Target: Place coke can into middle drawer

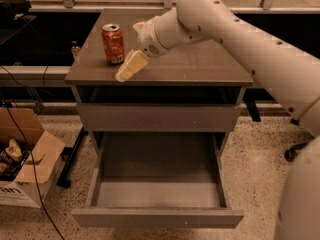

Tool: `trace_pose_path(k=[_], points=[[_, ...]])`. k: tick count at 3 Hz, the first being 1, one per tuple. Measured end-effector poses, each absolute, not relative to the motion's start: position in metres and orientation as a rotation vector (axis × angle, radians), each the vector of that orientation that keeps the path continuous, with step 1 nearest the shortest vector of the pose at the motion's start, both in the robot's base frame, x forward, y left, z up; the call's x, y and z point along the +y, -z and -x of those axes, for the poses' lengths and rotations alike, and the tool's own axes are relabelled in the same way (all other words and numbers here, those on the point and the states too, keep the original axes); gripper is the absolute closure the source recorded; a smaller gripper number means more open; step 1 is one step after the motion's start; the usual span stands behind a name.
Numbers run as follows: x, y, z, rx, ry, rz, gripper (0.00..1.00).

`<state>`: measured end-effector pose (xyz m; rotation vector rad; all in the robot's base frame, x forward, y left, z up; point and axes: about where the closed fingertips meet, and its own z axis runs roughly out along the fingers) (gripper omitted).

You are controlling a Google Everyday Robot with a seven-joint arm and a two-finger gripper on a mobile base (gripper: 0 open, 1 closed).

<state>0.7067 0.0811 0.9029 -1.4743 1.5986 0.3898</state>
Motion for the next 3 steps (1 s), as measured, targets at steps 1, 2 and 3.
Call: trace_pose_path(k=[1, 2, 3], points=[[0.109, -0.897, -0.728, 1.543, -0.469, 1.468, 0.00], [0.127, -0.895, -0.745, 1.509, -0.528, 1.449, 0.00], [0.140, -0.896, -0.766, 1.481, -0.575, 1.409, 0.00]])
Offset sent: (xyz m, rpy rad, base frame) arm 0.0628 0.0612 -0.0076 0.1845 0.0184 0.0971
